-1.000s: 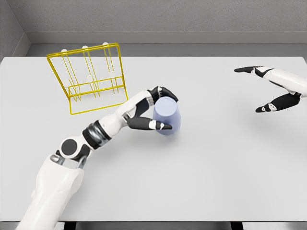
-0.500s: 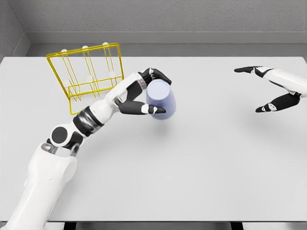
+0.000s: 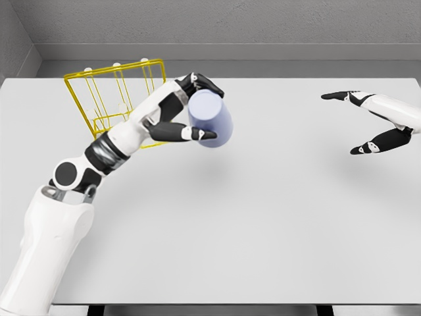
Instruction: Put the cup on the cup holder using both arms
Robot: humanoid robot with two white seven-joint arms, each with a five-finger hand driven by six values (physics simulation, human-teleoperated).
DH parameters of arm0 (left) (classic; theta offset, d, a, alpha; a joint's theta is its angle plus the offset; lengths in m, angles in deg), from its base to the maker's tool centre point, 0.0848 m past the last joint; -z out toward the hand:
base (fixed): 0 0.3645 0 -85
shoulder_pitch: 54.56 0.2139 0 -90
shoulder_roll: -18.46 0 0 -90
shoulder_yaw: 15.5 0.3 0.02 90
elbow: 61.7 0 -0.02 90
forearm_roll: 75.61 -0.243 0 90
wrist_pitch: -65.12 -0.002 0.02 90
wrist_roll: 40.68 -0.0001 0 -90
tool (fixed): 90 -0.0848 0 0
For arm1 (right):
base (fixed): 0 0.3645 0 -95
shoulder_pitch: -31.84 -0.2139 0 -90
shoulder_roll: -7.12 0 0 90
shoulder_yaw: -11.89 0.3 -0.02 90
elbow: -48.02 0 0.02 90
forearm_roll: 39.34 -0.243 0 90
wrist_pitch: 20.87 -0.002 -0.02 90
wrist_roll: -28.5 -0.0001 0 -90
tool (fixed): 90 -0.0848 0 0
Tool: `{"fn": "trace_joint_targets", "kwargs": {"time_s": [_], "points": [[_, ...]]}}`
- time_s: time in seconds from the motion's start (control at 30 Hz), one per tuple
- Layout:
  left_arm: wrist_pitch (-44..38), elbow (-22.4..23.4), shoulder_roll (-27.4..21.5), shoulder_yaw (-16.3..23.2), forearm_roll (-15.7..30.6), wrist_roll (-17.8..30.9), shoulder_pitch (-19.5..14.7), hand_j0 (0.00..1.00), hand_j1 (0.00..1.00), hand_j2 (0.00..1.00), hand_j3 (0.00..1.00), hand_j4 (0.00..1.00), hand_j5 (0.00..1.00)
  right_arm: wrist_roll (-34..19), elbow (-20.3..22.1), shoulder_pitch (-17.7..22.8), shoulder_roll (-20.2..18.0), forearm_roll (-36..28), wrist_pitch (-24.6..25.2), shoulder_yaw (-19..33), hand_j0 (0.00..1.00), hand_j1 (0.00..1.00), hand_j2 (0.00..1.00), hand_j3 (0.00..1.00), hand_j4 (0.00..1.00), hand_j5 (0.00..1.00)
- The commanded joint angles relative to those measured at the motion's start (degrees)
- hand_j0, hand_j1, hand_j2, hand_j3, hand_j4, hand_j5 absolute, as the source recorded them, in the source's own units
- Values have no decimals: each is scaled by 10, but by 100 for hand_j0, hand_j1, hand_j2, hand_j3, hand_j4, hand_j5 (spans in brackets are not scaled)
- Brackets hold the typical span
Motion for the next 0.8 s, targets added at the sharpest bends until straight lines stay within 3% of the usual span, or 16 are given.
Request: {"fn": "trace_joint_targets", "kwargs": {"time_s": [0.0, 0.57, 0.77], "points": [[-1, -6, -4, -6, 4, 0, 0, 40, 40, 40, 40, 40, 40, 0, 0, 0, -1, -4, 1, 1, 100, 100, 100, 100, 100, 100], [-3, -4, -29, -18, 25, 0, -37, 40, 40, 40, 40, 40, 40, 0, 1, -1, 0, -4, 1, 1, 100, 100, 100, 100, 100, 100], [-3, -1, -43, -42, 25, 0, -38, 40, 40, 40, 40, 40, 40, 0, 0, -2, 0, -4, 1, 1, 100, 100, 100, 100, 100, 100]]}}
